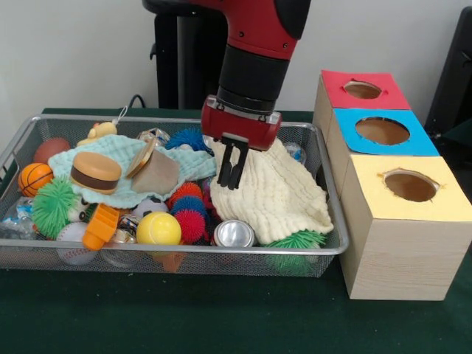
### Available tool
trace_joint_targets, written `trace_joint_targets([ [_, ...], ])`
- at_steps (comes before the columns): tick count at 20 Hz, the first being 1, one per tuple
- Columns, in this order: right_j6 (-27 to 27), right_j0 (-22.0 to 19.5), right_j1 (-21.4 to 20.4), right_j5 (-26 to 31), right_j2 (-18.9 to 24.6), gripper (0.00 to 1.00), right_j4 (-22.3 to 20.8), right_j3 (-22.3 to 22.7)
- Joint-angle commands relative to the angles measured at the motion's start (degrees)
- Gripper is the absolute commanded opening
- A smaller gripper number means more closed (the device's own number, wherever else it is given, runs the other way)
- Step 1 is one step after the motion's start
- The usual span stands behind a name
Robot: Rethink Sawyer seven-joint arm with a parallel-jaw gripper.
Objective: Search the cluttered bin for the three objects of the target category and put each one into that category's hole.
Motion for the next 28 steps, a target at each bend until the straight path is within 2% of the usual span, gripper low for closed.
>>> trace_joint_targets([
  [1, 9.43, -4.55, 0.08, -0.05, 6.26, 0.0, 1.86, 4.5],
  [4, 9.36, -5.54, 1.39, -0.33, 7.45, 0.0, 1.97, 4.29],
  [9, 10.19, -3.28, 1.41, 1.95, 3.86, 0.0, 2.42, 3.33],
  [14, 10.92, -6.23, 1.53, 2.52, 7.14, 0.0, 4.66, 4.75],
  [20, 6.42, -8.54, 1.98, 9.85, 10.41, 0.0, 5.12, 4.0],
  [22, 5.62, -9.4, 2.57, 10.64, 11.66, 0.0, 5.07, 3.81],
  [28, 6.46, -7.97, 2.86, 10.33, 10.32, 0.0, 4.11, 2.51],
])
